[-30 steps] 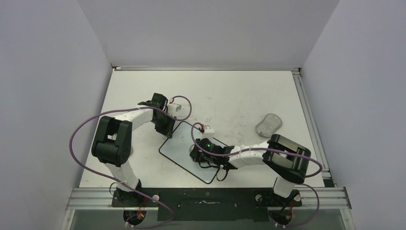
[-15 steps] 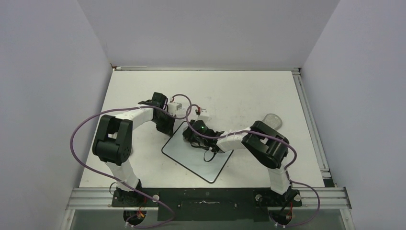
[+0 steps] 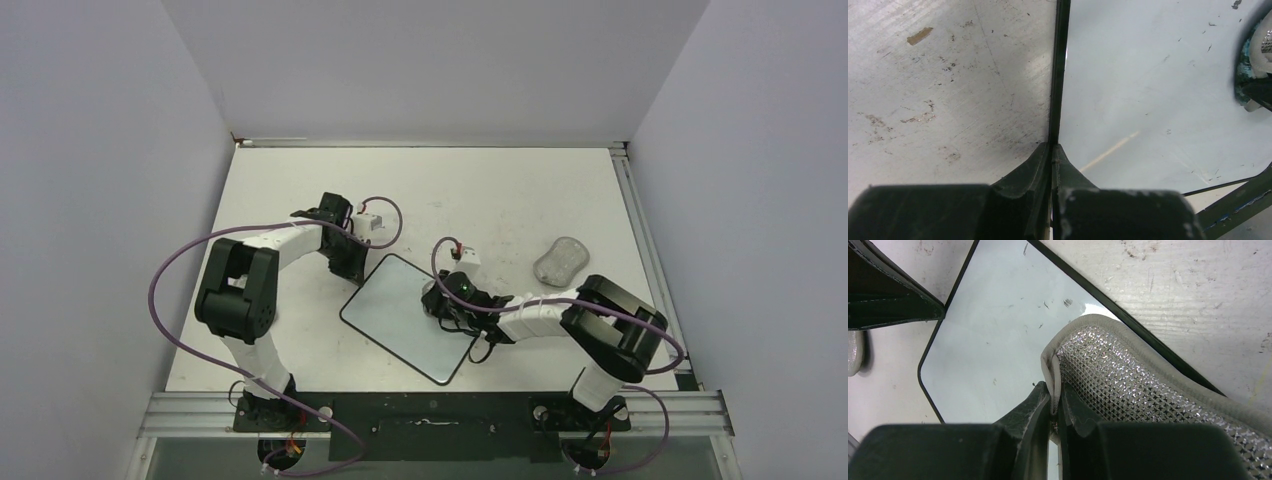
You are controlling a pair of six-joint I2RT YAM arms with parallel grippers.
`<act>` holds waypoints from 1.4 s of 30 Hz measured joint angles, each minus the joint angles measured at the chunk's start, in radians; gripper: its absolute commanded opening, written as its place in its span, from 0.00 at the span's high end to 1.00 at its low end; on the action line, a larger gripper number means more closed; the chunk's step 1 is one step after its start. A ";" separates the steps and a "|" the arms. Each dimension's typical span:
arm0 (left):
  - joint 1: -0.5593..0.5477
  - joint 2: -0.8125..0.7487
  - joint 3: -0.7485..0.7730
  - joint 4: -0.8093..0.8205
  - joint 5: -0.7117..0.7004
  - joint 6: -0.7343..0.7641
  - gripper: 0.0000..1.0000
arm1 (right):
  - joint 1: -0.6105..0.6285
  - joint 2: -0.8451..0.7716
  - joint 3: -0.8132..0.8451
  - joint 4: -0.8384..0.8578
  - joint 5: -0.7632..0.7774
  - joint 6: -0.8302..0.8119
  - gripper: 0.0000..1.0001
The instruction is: Erase the whiteboard
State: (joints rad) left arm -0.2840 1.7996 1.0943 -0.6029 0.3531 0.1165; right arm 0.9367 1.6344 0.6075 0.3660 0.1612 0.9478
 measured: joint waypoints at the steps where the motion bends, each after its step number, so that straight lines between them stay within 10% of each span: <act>1: -0.003 0.000 0.000 0.000 -0.002 0.000 1.00 | 0.000 0.008 0.000 0.010 0.000 0.001 0.95; 13: -0.010 0.006 0.014 -0.014 -0.020 -0.016 1.00 | -0.018 0.290 0.353 0.005 -0.056 -0.080 0.95; 28: -0.010 0.007 0.014 -0.012 -0.020 -0.035 1.00 | -0.090 -0.396 -0.162 -0.323 -0.100 -0.094 0.95; 42: -0.022 0.007 0.016 -0.013 -0.036 -0.032 1.00 | -0.146 -0.014 0.040 -0.095 -0.236 -0.147 0.95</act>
State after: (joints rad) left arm -0.3058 1.8065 1.1103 -0.6155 0.3172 0.0841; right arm 0.7902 1.6199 0.6472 0.2714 -0.0750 0.8009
